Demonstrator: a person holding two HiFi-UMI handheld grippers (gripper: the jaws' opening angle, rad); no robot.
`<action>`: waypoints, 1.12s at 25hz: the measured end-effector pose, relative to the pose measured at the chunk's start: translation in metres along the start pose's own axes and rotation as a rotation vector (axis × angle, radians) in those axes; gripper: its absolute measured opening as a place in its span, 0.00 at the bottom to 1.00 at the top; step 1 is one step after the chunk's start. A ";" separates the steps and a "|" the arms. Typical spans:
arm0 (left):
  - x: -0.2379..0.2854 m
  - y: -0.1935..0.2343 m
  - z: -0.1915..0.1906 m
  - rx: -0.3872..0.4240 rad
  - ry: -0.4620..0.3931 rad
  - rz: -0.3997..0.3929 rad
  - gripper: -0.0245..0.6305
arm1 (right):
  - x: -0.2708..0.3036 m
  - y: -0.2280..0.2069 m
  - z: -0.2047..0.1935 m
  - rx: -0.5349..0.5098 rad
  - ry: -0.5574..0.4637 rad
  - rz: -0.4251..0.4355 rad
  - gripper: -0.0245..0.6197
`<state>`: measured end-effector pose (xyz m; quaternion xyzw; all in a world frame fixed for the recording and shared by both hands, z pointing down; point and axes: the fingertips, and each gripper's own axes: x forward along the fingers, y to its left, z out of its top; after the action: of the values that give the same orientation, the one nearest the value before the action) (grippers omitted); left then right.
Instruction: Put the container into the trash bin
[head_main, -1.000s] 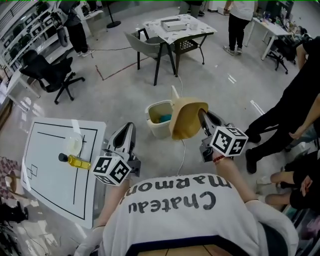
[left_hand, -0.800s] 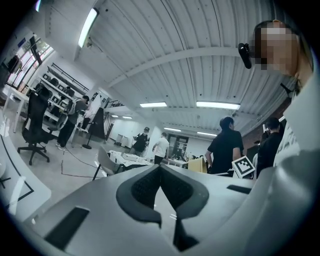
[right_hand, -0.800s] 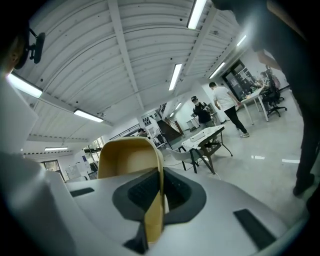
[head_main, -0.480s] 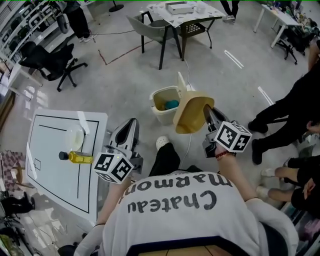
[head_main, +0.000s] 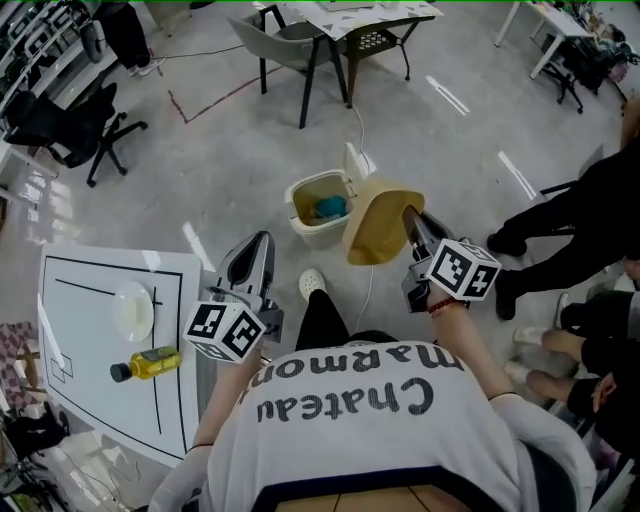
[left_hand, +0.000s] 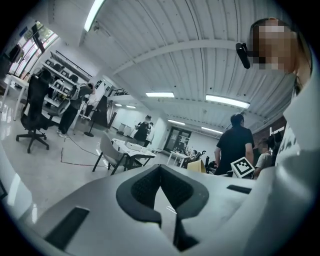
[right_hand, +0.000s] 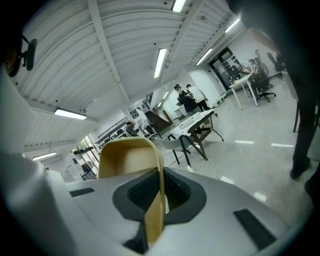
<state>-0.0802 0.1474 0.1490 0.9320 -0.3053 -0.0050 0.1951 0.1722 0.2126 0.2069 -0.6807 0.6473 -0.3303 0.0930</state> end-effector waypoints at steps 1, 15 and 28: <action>0.011 0.008 0.002 -0.002 0.005 -0.005 0.07 | 0.010 -0.002 0.003 0.003 0.005 -0.010 0.09; 0.136 0.103 0.095 0.046 -0.001 -0.015 0.07 | 0.172 0.025 0.085 0.013 0.007 0.038 0.09; 0.177 0.160 0.133 0.084 -0.035 -0.035 0.07 | 0.249 0.045 0.113 0.014 -0.035 0.061 0.09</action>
<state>-0.0443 -0.1198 0.1043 0.9443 -0.2924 -0.0121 0.1502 0.1864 -0.0624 0.1774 -0.6657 0.6636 -0.3199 0.1189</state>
